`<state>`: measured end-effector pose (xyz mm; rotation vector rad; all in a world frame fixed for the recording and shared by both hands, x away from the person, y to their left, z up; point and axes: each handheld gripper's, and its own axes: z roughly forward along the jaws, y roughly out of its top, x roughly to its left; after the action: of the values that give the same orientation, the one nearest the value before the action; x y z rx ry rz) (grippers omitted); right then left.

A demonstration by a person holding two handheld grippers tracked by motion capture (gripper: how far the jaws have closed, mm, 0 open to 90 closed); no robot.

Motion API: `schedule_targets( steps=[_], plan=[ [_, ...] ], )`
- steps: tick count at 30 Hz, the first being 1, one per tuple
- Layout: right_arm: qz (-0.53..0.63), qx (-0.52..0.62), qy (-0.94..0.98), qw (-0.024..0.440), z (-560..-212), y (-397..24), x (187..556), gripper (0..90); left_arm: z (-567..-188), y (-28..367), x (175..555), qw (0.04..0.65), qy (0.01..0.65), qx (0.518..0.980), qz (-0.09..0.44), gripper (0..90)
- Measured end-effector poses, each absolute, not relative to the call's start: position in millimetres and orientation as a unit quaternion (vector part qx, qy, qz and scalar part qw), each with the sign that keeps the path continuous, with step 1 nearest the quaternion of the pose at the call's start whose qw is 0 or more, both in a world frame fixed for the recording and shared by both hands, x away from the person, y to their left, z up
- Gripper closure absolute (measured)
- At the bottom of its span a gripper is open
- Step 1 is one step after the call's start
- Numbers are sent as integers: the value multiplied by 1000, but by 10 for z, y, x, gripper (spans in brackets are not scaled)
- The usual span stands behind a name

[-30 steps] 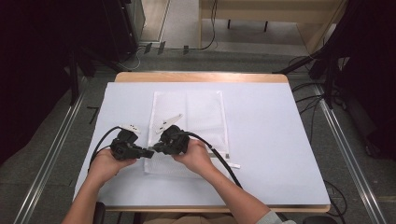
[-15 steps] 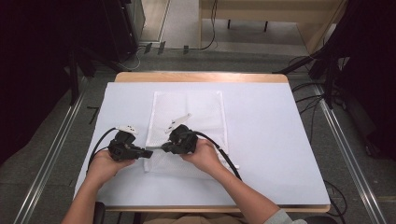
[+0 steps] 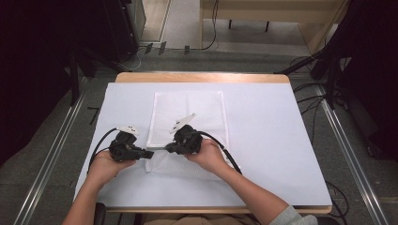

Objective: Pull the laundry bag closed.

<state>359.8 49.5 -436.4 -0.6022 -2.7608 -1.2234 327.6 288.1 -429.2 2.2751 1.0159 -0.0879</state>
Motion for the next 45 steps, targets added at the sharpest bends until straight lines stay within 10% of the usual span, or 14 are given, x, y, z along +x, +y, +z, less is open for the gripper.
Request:
schedule_targets(
  steps=[45],
  plan=[
    [-380,-214,-899,46,-4444,213,3699,883,-4308,2912,3261,315,390,864,-39,878]
  ],
)
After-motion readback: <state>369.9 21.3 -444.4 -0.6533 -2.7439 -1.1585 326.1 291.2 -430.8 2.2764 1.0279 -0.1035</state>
